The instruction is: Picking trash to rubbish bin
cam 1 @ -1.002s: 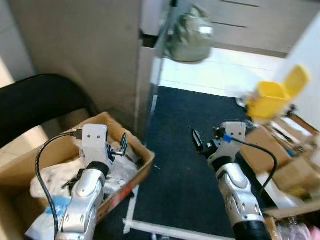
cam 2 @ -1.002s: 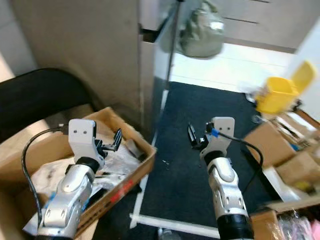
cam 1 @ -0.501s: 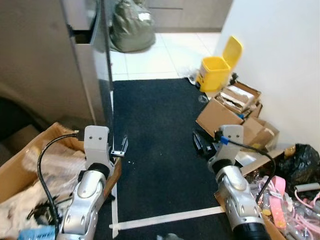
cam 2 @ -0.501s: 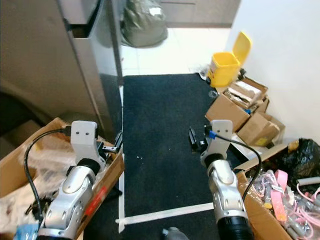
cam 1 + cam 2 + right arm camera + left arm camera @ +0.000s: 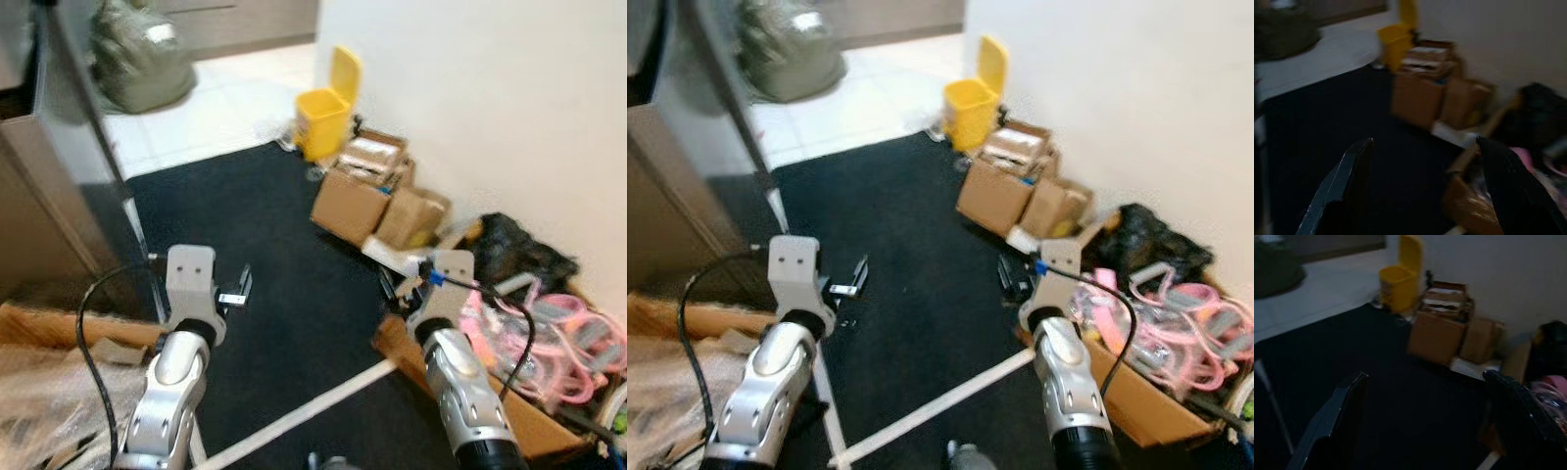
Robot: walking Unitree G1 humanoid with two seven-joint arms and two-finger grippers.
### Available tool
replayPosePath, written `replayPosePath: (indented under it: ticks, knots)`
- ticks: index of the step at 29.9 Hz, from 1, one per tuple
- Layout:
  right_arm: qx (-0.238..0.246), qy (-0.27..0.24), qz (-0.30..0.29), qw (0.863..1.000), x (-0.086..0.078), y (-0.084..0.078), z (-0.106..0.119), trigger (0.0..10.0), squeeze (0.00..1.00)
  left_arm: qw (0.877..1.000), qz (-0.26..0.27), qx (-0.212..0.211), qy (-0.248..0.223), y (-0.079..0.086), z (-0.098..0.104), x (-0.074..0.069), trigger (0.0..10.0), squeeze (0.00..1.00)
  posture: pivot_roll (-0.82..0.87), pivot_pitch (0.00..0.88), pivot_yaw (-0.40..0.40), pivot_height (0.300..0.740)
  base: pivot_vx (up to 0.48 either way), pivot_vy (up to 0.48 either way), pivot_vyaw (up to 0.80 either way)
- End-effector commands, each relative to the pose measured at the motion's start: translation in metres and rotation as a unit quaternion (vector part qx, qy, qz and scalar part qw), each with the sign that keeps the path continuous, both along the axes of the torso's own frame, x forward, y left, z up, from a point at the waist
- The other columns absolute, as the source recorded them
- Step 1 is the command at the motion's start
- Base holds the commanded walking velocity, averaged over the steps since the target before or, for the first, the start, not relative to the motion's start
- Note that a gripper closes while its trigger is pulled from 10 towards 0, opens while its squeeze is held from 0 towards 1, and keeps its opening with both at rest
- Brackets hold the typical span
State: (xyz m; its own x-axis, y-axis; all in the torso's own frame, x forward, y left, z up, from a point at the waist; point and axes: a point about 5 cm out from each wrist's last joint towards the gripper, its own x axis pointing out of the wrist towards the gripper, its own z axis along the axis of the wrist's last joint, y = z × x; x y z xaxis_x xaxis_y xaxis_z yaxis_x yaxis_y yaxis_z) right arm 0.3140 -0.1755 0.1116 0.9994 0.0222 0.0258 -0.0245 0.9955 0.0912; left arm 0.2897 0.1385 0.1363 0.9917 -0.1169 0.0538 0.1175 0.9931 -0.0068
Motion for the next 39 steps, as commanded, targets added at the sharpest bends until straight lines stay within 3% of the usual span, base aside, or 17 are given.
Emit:
replayPosePath:
  ticks: [1, 20, 39]
  knots:
    - [0.003, 0.015, -0.002, 1.0, -0.0036, 0.0012, -0.0084, 10.0, 0.0, 1.0, -0.001, 0.012, 0.016, 0.003, -0.0068, -0.0009, 10.0, 0.0, 0.05, 0.143, -0.005, 0.74, 0.0, 0.0, -0.8]
    - [0.007, 0.021, -0.006, 1.0, -0.0042, 0.0047, -0.0136, 10.0, 0.0, 1.0, -0.007, 0.02, 0.014, 0.0044, -0.0037, 0.0051, 10.0, 0.0, 0.06, 0.144, 0.011, 0.74, 0.0, 0.0, -0.8]
    - [0.003, 0.028, -0.014, 0.999, -0.0059, 0.0008, -0.0165, 10.0, 0.0, 1.0, -0.003, 0.018, 0.025, 0.0052, -0.0092, 0.0004, 10.0, 0.0, 0.05, 0.151, 0.004, 0.74, 0.0, 0.0, -0.8]
